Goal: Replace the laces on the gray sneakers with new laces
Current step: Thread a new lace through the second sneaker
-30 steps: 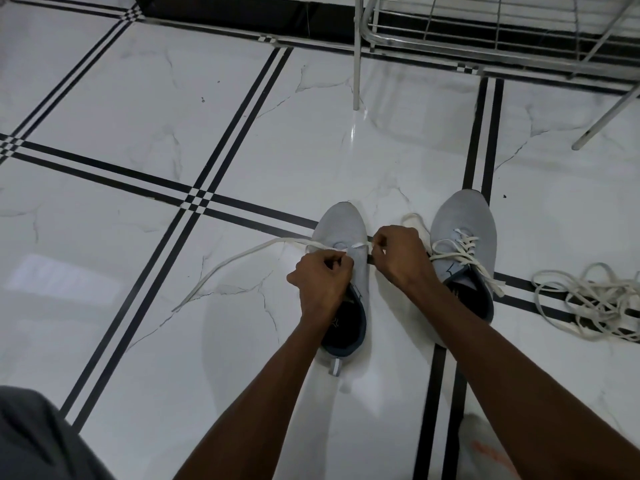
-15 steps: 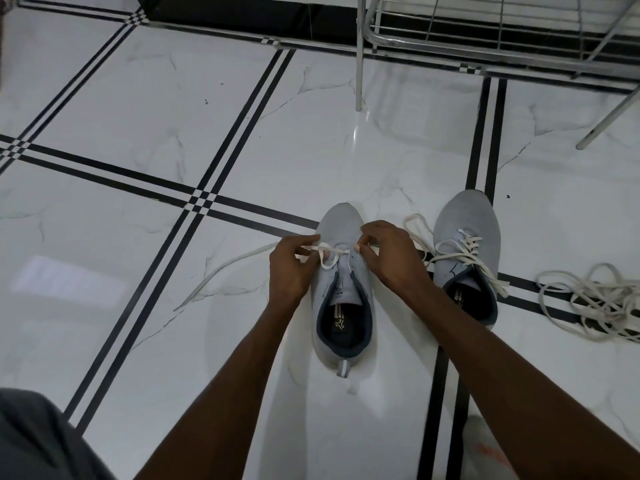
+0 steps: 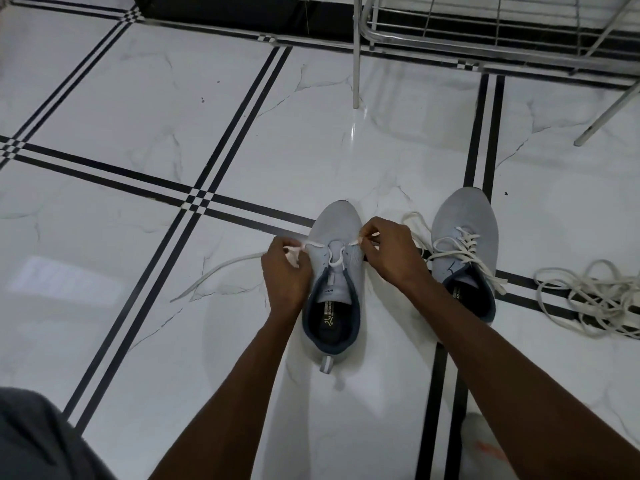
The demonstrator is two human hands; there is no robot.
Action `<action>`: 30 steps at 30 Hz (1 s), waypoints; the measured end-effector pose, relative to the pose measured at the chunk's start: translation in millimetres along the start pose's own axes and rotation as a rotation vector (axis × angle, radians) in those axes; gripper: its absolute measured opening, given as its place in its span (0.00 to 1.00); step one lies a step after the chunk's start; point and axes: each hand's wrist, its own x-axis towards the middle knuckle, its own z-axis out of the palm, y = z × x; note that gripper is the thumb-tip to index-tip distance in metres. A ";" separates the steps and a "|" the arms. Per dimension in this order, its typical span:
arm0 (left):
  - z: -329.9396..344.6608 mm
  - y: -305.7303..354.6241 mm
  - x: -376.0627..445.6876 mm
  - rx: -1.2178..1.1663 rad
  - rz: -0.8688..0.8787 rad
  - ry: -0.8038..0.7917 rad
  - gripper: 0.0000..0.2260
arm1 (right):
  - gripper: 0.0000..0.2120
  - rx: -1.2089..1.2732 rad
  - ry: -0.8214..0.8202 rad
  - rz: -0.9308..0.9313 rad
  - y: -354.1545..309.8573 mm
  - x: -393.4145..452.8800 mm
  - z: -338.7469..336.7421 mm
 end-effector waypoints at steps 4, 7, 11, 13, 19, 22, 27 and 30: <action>2.5 2.8 10.1 0.190 0.148 -0.161 0.11 | 0.09 -0.060 -0.077 -0.074 -1.5 -1.6 -4.2; 2.2 5.3 17.7 0.196 0.142 -0.196 0.03 | 0.06 -0.111 -0.088 -0.069 -3.3 -3.2 -0.5; 0.2 7.9 17.8 0.139 0.123 -0.175 0.06 | 0.06 -0.007 0.035 0.086 -7.8 -2.9 -0.9; 1.7 7.1 15.9 0.109 0.079 -0.154 0.06 | 0.06 0.014 0.081 0.191 -6.7 -2.7 -0.8; 0.3 3.6 9.6 0.086 0.145 -0.164 0.09 | 0.08 0.014 -0.042 0.074 -12.0 -0.5 -8.8; 1.7 1.5 8.6 0.087 0.163 -0.152 0.06 | 0.07 -0.066 -0.050 -0.026 -14.6 -1.8 -8.0; 2.2 7.4 9.7 0.046 0.014 -0.112 0.05 | 0.07 0.024 0.050 0.179 -14.9 -4.7 -0.9; 1.2 5.6 12.4 0.013 -0.057 -0.117 0.05 | 0.06 0.135 0.062 0.334 -17.1 -2.6 0.3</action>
